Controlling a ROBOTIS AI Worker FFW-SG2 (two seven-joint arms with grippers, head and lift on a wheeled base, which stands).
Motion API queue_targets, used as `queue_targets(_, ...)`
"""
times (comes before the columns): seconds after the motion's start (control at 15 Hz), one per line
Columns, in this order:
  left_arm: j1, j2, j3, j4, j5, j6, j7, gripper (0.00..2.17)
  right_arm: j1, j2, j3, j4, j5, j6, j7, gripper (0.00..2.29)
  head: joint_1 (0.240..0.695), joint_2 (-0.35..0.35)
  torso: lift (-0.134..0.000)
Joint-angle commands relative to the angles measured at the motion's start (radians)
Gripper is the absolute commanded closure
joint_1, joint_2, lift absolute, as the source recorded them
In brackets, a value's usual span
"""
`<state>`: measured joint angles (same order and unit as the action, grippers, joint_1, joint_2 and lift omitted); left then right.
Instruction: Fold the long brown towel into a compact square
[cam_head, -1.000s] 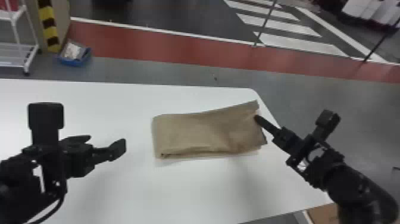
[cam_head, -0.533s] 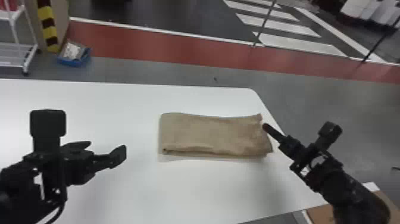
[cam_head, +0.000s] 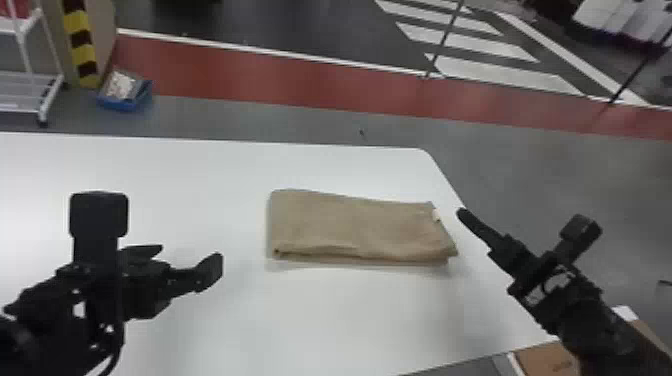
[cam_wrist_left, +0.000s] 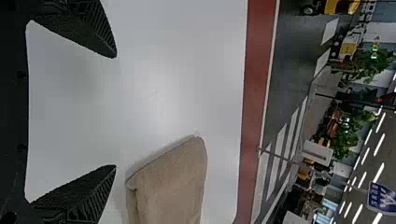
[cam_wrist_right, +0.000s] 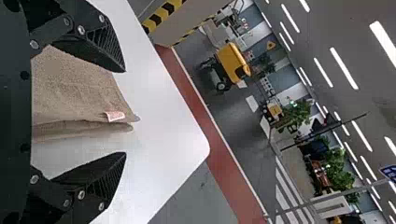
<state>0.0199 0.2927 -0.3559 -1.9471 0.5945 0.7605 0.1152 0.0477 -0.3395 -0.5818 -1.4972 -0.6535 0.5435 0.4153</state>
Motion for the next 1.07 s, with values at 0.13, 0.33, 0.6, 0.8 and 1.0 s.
queue_targets(0.13, -0.018, -0.01, -0.02, 0.004, -0.001, 0.0, 0.0, 0.05, 0.038, 0.004, -0.02, -0.029, -0.011, -0.001, 0.019, 0.12, 0.695, -0.35, -0.12)
queue_targets(0.33, -0.035, -0.055, -0.054, 0.045, -0.002, 0.0, 0.004, 0.1, 0.064, 0.019, -0.029, -0.06, -0.012, -0.016, 0.043, 0.13, 0.695, -0.35, -0.12)
queue_targets(0.6, -0.054, -0.087, -0.117, 0.106, -0.004, -0.077, 0.001, 0.2, 0.098, 0.03, -0.01, -0.086, 0.031, -0.05, 0.043, 0.13, 0.695, -0.35, -0.12)
queue_targets(0.8, -0.051, -0.084, -0.112, 0.102, -0.002, -0.08, 0.004, 0.2, 0.095, 0.028, 0.016, -0.084, 0.052, -0.053, 0.051, 0.39, 0.695, -0.35, -0.12)
queue_targets(1.0, -0.032, -0.07, -0.084, 0.083, -0.002, -0.095, 0.007, 0.2, 0.095, 0.042, 0.051, -0.118, 0.054, -0.084, 0.117, 2.02, 0.695, -0.35, -0.12)
